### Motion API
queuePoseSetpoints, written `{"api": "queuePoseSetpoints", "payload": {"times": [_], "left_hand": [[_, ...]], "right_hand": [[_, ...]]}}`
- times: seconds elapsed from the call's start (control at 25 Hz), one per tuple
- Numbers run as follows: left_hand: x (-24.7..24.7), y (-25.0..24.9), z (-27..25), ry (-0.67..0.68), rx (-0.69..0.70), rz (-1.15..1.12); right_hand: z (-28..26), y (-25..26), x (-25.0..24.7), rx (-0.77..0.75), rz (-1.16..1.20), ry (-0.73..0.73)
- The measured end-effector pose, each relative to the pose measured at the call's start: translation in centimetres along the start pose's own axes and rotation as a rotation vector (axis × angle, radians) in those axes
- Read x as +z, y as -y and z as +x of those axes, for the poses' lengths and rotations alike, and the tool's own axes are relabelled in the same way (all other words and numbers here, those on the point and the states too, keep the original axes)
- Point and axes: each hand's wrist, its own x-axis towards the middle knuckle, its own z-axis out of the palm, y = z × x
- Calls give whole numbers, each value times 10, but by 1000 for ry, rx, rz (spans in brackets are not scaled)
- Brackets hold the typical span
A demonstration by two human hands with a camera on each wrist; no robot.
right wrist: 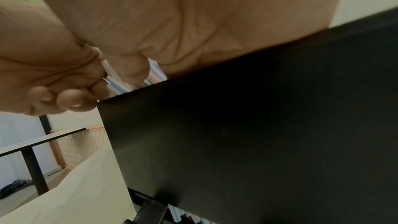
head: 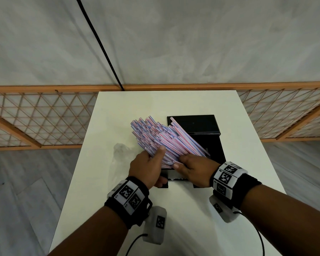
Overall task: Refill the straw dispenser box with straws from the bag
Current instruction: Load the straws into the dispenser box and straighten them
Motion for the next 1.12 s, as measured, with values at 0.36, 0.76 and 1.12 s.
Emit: {"api": "queuePoseSetpoints", "payload": {"times": [0.36,0.76,1.12], "left_hand": [[13,3,3,11,-13,-174],[-29,11,-3,-153,82,55],[-22,18,0,-129,84,37]], "right_hand": [[2,3,2,-62,47,-64],[-24,-16,-15,118,22,-181],[-11,-3,-16,113,-115,55]]}}
